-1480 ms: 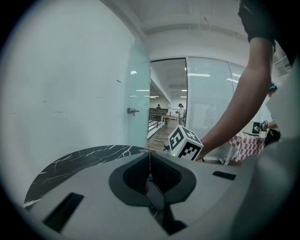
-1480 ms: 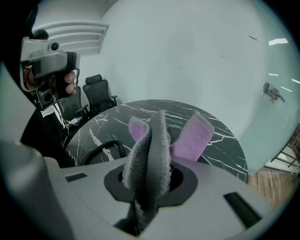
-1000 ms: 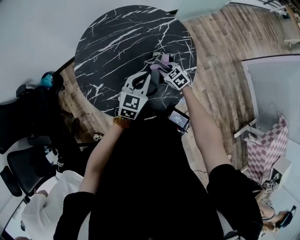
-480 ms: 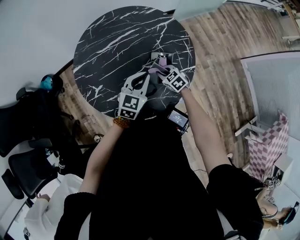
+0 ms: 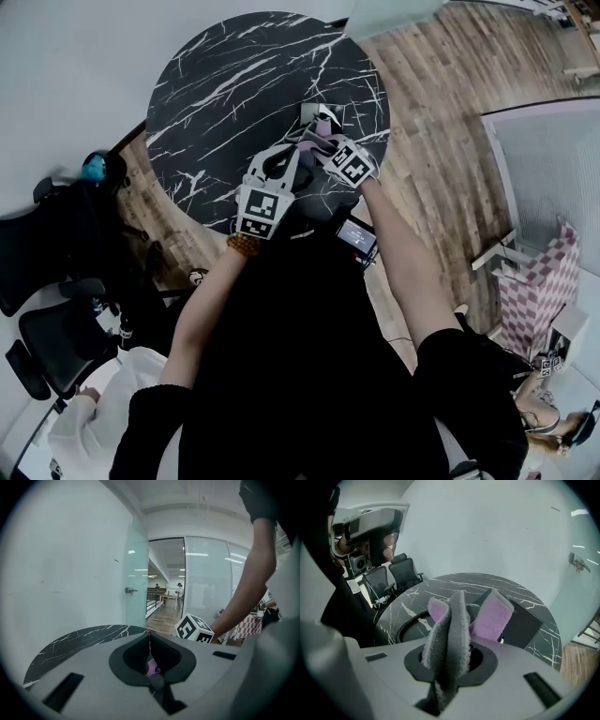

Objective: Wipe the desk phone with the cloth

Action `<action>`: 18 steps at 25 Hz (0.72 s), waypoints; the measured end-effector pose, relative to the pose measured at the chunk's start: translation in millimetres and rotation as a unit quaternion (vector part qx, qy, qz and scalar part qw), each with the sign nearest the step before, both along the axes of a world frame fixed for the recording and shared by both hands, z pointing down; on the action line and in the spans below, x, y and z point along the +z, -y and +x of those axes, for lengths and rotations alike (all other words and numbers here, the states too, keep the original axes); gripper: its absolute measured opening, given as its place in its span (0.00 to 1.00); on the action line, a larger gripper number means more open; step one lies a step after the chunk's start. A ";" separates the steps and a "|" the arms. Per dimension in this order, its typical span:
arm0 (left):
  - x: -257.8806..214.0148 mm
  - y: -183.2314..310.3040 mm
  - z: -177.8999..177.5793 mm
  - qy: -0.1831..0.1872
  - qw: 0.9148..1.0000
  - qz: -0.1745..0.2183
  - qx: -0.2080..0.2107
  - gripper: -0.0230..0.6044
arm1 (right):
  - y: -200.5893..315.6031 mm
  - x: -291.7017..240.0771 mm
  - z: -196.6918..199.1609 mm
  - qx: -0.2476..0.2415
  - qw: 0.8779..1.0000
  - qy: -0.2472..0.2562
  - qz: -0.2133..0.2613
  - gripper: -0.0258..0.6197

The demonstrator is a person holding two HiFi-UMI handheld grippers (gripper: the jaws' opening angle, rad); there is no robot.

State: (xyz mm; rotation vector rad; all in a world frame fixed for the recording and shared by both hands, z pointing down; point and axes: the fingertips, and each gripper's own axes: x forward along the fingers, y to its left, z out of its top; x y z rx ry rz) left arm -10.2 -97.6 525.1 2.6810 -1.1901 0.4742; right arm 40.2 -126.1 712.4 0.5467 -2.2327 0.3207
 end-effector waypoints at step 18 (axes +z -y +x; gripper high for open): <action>2.1 -1.2 7.1 0.003 1.000 -0.003 0.010 0.06 | -22.9 10.0 -1.8 -0.006 1.000 -0.001 -0.019 0.14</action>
